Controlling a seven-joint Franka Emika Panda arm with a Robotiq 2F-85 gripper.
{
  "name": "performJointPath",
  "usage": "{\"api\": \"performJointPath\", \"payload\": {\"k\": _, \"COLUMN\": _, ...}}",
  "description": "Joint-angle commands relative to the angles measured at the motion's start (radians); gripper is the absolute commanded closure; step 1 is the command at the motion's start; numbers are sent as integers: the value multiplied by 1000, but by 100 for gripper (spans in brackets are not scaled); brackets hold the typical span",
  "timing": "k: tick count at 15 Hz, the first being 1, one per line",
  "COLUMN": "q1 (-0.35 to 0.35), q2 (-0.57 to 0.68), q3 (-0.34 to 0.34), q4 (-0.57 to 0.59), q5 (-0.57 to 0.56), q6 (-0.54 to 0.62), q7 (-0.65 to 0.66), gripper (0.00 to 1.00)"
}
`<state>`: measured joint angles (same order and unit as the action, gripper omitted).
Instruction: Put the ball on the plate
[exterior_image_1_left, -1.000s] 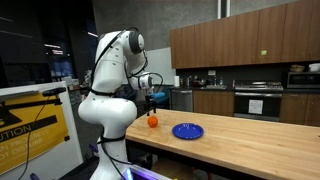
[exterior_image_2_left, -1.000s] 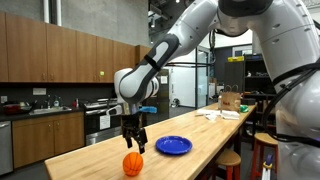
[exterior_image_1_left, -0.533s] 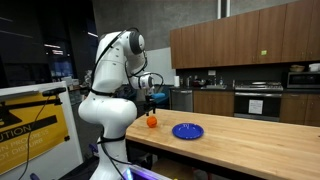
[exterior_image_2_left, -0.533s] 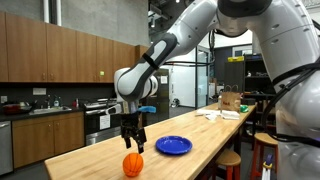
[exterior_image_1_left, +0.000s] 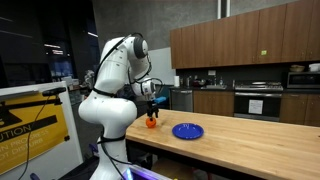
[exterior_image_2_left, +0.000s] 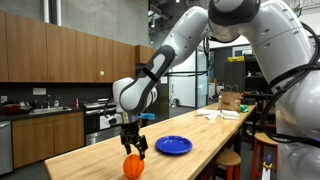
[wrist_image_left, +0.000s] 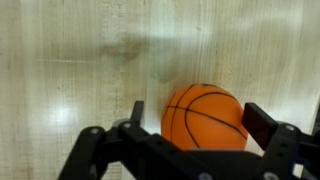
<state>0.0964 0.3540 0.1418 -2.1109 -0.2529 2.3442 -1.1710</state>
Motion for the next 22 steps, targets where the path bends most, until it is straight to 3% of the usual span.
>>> {"api": "performJointPath", "payload": {"k": 1, "q1": -3, "q2": 46, "q3": 8, "q4": 35, "q5": -40, "q6": 20, "q7": -30, "gripper": 0}}
{"api": "performJointPath", "payload": {"k": 7, "q1": -3, "q2": 29, "q3": 21, "q4": 29, "q5": -15, "q6": 2, "q7": -37, "gripper": 0}}
{"api": "performJointPath", "payload": {"k": 8, "q1": 4, "q2": 19, "q3": 14, "q4": 20, "q5": -30, "q6": 6, "q7": -12, "gripper": 25}}
{"api": "performJointPath", "payload": {"k": 10, "q1": 5, "q2": 3, "q3": 10, "q4": 8, "q5": -31, "q6": 13, "q7": 14, "gripper": 30}}
{"api": "performJointPath", "payload": {"k": 17, "q1": -3, "q2": -34, "q3": 0, "q4": -6, "q5": -29, "q6": 9, "q7": 72, "gripper": 83}}
{"api": "performJointPath", "payload": {"k": 18, "q1": -2, "q2": -36, "q3": -2, "q4": -8, "q5": -33, "q6": 10, "q7": 77, "gripper": 81}}
{"api": "performJointPath", "payload": {"k": 19, "q1": -3, "q2": -39, "q3": -2, "q4": -10, "q5": -33, "q6": 8, "q7": 80, "gripper": 47}}
{"api": "performJointPath", "payload": {"k": 21, "q1": -5, "q2": -44, "q3": 0, "q4": -16, "q5": -30, "q6": 4, "q7": 73, "gripper": 49}}
{"api": "performJointPath", "payload": {"k": 22, "q1": 6, "q2": -48, "q3": -9, "q4": -23, "q5": -52, "q6": 3, "q7": 106, "gripper": 45}}
